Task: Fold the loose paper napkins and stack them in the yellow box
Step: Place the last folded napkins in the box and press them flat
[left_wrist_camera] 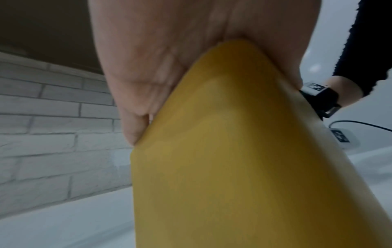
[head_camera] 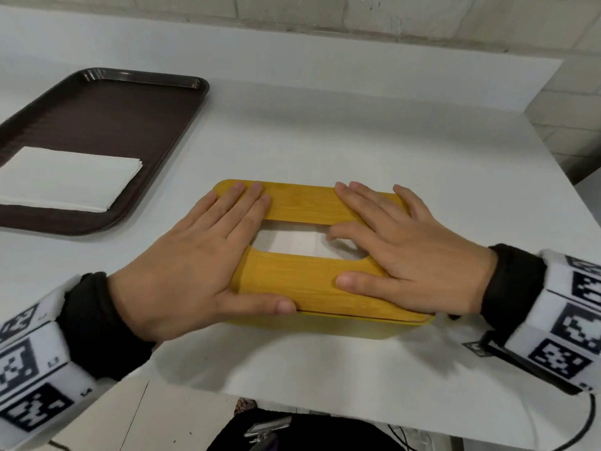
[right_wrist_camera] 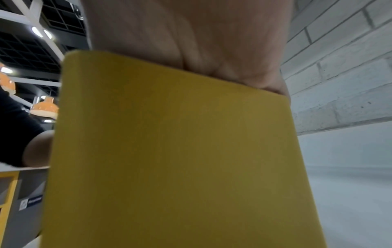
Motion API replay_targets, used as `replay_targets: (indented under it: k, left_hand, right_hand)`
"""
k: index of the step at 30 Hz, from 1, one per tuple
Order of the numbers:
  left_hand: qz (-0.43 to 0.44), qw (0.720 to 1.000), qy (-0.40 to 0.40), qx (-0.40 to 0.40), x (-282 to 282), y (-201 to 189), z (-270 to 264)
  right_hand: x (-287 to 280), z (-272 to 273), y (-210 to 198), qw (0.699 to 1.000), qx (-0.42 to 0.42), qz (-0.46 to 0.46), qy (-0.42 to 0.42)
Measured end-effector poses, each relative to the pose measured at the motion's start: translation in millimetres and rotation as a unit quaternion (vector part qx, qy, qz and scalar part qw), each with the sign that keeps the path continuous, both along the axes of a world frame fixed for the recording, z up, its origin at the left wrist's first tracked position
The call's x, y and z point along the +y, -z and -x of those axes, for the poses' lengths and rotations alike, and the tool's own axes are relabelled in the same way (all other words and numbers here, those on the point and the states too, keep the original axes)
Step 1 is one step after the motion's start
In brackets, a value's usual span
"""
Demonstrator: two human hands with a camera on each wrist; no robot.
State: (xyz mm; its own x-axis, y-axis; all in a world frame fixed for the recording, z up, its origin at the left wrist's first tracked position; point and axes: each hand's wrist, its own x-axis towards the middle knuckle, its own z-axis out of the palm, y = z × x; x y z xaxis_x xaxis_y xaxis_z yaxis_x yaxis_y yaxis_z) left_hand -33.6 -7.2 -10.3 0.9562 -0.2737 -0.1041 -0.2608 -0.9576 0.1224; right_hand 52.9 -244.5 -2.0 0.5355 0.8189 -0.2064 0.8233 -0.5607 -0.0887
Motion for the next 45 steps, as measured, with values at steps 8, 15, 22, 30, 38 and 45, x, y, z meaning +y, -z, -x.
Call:
replay_targets:
  k: [8, 15, 22, 30, 38, 45]
  left_hand:
    - [-0.029, 0.996, -0.062, -0.049, -17.0, 7.6, 18.4]
    - [-0.012, 0.994, -0.078, -0.076, -20.0, 13.7, 19.2]
    - [-0.014, 0.992, -0.077, -0.098, -20.3, 15.9, 18.5]
    - [-0.009, 0.991, -0.08, -0.103, -21.2, 17.5, 18.4]
    - [-0.007, 0.991, -0.077, -0.105, -20.9, 17.8, 17.8]
    - [-0.009, 0.992, -0.077, -0.104, -20.3, 16.8, 17.2]
  right_hand:
    - [32.1, -17.8, -27.9, 0.989, -0.129, 0.015, -0.068]
    - [59.7, -38.2, -11.7, 0.926, -0.258, 0.002, -0.277]
    - [68.2, -37.9, -3.3, 0.934, -0.217, -0.039, -0.28]
    - [60.0, -35.8, -7.4, 0.937, -0.188, -0.096, -0.279]
    - [51.9, -28.4, -16.4, 0.929, -0.194, -0.091, -0.301]
    - [45.0, -24.1, -17.8, 0.934, -0.191, -0.05, -0.296]
